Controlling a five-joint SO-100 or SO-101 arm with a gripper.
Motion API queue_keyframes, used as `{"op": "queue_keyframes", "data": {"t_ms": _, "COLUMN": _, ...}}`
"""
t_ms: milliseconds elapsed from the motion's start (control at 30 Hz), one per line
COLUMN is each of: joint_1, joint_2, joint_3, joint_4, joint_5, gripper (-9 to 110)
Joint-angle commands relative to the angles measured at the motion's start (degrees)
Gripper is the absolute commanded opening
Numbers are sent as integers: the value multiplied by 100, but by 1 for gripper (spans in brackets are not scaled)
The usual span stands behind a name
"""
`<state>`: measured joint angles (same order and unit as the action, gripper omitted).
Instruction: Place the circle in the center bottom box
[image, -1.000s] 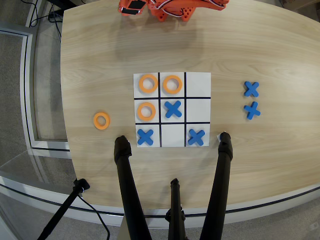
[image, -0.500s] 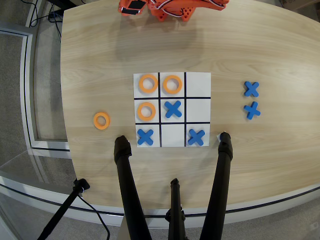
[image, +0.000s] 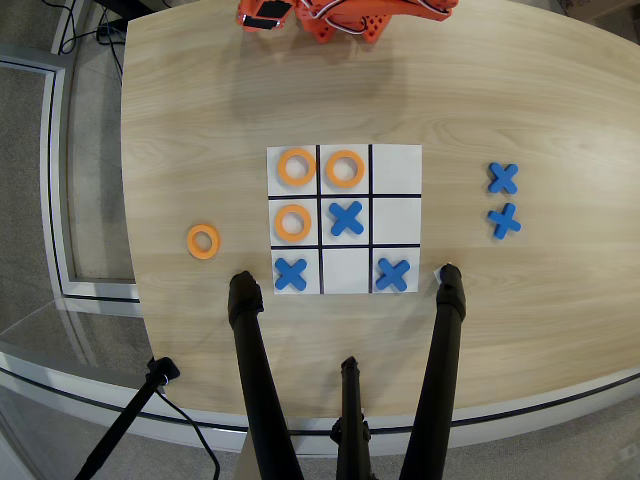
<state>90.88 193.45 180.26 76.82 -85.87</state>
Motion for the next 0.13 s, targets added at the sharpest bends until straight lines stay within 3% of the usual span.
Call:
{"op": "queue_keyframes", "data": {"t_ms": 0, "joint_1": 26, "joint_2": 97, "joint_3": 325, "joint_4": 53, "joint_5": 26, "gripper": 0}}
{"op": "queue_keyframes", "data": {"t_ms": 100, "joint_1": 26, "joint_2": 97, "joint_3": 325, "joint_4": 53, "joint_5": 26, "gripper": 0}}
